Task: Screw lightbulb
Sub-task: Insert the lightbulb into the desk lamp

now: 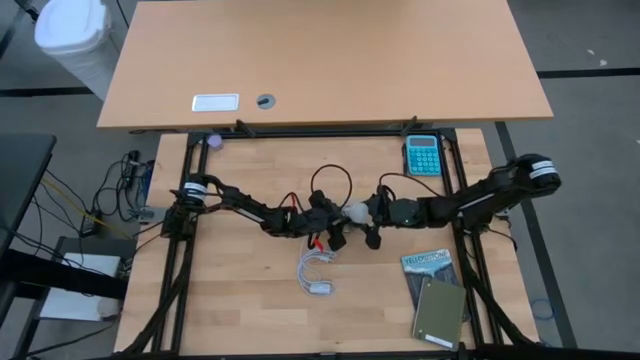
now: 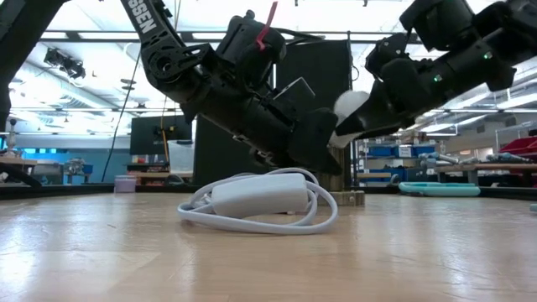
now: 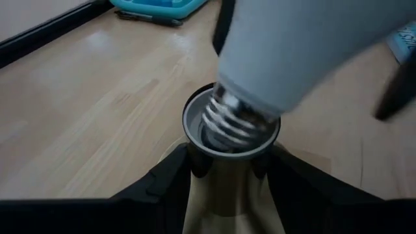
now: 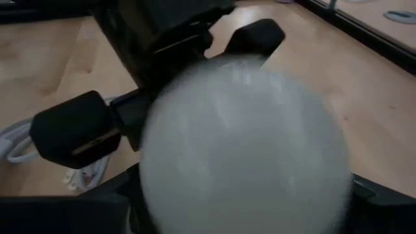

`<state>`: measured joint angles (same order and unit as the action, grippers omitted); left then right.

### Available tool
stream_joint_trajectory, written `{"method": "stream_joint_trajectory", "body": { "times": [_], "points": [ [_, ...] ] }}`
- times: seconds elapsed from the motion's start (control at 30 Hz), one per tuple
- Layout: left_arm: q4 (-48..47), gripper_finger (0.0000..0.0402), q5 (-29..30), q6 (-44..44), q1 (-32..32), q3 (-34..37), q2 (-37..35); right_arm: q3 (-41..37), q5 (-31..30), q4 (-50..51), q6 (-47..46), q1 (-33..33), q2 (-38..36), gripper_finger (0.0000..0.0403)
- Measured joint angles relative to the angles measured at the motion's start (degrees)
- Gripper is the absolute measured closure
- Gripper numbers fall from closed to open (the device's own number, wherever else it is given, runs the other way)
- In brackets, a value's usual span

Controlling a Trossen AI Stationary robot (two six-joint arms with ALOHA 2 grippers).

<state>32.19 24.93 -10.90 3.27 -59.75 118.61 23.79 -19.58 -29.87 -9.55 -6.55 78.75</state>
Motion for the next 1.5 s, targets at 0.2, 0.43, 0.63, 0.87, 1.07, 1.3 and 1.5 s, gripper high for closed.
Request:
{"method": "stream_joint_trajectory", "body": {
  "times": [0.2,0.43,0.63,0.87,1.07,1.3,1.5],
  "points": [
    [0.88,0.0213,-1.66,1.10,0.07,0.02,0.04,0.27,4.62,0.65,1.24,2.83,-0.89,0.0127],
    [0.91,0.0213,-2.15,1.64,0.09,0.02,0.04,5.88,7.61,4.79,4.11,4.05,2.69,0.0133],
    [0.42,0.0213,-2.52,1.69,0.09,-0.02,0.04,12.88,9.45,19.76,5.44,5.13,2.66,0.0139],
    [1.06,0.0213,-3.98,1.89,0.09,0.00,0.04,15.93,10.94,25.47,6.65,7.74,2.66,0.0140],
    [1.23,0.0213,-5.14,2.97,0.29,0.00,0.04,17.52,15.07,26.28,6.87,8.68,2.66,0.0142],
    [1.48,0.0213,-4.53,3.02,0.26,0.00,0.04,17.53,13.48,28.10,7.09,7.35,2.66,0.0143],
    [1.55,0.0213,-4.14,3.01,0.24,0.00,0.04,17.53,13.77,27.39,7.03,7.39,2.68,0.0143]
  ]
}}
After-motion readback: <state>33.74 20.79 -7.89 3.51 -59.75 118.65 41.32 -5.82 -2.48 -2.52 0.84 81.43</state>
